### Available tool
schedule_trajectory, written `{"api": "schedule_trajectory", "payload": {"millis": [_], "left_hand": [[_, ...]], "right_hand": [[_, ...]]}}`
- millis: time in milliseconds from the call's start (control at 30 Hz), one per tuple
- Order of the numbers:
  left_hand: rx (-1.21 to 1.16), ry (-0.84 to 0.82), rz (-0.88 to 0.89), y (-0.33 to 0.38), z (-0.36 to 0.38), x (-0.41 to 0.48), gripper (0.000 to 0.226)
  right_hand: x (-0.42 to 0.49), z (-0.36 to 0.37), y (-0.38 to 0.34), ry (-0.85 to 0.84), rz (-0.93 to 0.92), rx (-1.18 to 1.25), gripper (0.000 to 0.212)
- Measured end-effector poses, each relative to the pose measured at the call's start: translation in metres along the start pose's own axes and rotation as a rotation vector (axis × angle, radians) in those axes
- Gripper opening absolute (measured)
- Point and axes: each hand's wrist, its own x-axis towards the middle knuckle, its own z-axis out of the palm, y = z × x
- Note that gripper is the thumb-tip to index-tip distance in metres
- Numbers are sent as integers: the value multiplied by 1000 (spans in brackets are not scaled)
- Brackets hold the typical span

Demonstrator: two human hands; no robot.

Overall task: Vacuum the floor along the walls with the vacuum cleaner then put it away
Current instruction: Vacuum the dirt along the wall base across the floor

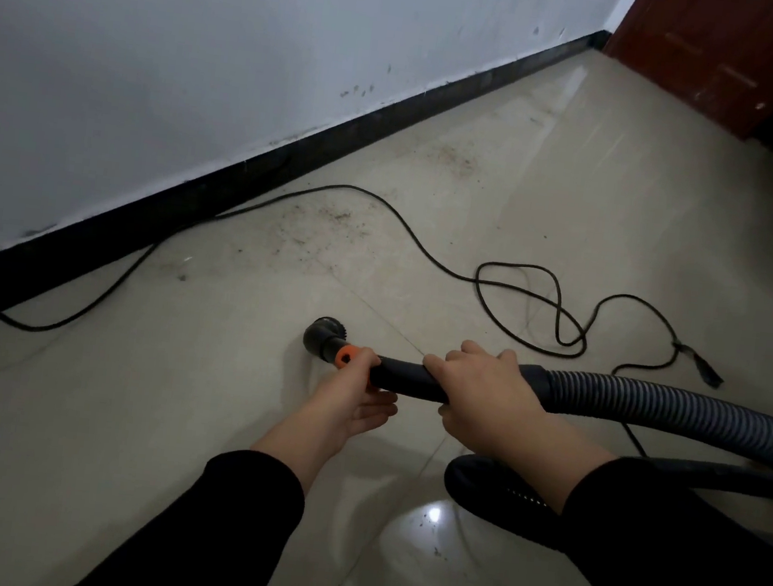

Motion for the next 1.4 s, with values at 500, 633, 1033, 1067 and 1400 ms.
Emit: {"api": "schedule_trajectory", "payload": {"millis": [500,633,1033,1067,1400], "left_hand": [[-443,244,138,33,-36,28,37],[-489,314,149,42,-36,31,37],[-499,501,142,74,-61,27,38],[-506,512,144,74,-67,28,36],[-606,544,165,68,-135,25,33]], "right_hand": [[75,-9,-32,54,-126,105,33],[89,-8,-31,70,-169,118,32],[128,-24,-48,85,-315,203,32],[132,-24,-53,88,-327,203,32],[160,-26,-112,84,-442,241,30]]}}
